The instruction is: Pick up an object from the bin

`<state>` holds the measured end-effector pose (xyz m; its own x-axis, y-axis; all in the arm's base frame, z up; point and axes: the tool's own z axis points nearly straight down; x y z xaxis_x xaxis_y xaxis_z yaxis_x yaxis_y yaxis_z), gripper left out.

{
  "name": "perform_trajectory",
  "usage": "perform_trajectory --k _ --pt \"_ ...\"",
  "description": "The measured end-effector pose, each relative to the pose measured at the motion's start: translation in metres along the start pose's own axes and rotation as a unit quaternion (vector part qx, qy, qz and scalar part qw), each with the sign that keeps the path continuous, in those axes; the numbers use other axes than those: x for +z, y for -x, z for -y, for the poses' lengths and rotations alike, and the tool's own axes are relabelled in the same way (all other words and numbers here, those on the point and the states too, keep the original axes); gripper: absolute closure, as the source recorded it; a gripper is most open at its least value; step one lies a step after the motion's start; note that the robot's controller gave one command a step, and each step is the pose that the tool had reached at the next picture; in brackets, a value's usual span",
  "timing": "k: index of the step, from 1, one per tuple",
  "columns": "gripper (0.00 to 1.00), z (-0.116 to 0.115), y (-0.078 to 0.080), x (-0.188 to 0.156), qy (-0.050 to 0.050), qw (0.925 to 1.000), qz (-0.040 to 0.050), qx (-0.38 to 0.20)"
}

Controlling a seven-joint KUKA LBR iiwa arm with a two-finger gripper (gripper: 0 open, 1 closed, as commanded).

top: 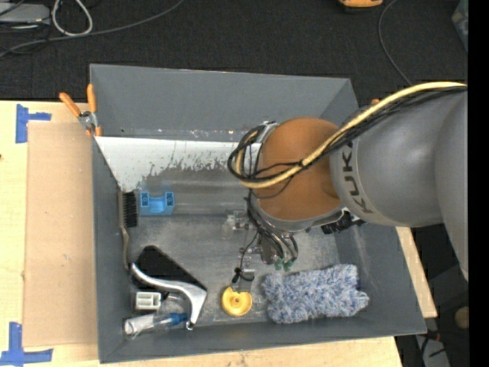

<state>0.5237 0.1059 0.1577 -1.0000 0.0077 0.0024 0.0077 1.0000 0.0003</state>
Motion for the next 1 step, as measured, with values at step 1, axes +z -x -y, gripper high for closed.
perform_trajectory --k 1 --pt "0.0 0.0215 -0.0294 0.0149 0.0 0.9999 -0.0003 0.016"
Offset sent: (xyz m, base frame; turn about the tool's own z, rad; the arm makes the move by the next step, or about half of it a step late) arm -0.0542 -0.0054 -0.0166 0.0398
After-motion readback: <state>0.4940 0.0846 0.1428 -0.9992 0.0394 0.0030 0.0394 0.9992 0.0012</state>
